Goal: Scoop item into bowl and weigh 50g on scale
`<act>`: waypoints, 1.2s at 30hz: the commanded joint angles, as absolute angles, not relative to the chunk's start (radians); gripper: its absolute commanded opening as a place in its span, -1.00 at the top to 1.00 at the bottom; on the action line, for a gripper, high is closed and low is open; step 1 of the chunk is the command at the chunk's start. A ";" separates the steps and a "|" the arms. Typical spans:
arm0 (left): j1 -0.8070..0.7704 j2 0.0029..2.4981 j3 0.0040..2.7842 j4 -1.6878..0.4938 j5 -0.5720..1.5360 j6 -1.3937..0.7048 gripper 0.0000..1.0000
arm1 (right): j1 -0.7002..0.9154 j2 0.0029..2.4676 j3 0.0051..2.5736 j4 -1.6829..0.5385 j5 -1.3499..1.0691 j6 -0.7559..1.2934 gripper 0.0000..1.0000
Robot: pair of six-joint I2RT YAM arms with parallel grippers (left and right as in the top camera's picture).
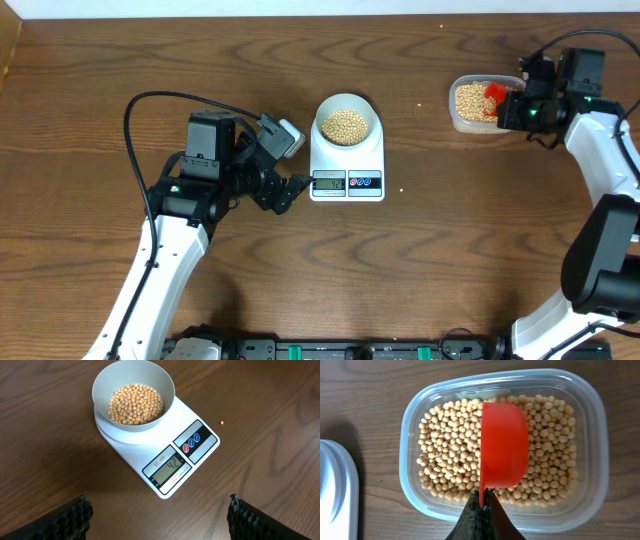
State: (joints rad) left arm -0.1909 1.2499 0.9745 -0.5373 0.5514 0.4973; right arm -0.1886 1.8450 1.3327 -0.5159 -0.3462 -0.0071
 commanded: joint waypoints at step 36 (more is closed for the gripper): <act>-0.189 1.240 0.968 -0.537 0.557 0.492 -0.78 | -0.226 1.842 1.333 -0.384 -0.950 0.056 0.98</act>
State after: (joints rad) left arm -0.1909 1.2499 0.9745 -0.5373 0.5514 0.4973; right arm -0.2241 1.8450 1.3327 -0.3901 -0.8593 0.0383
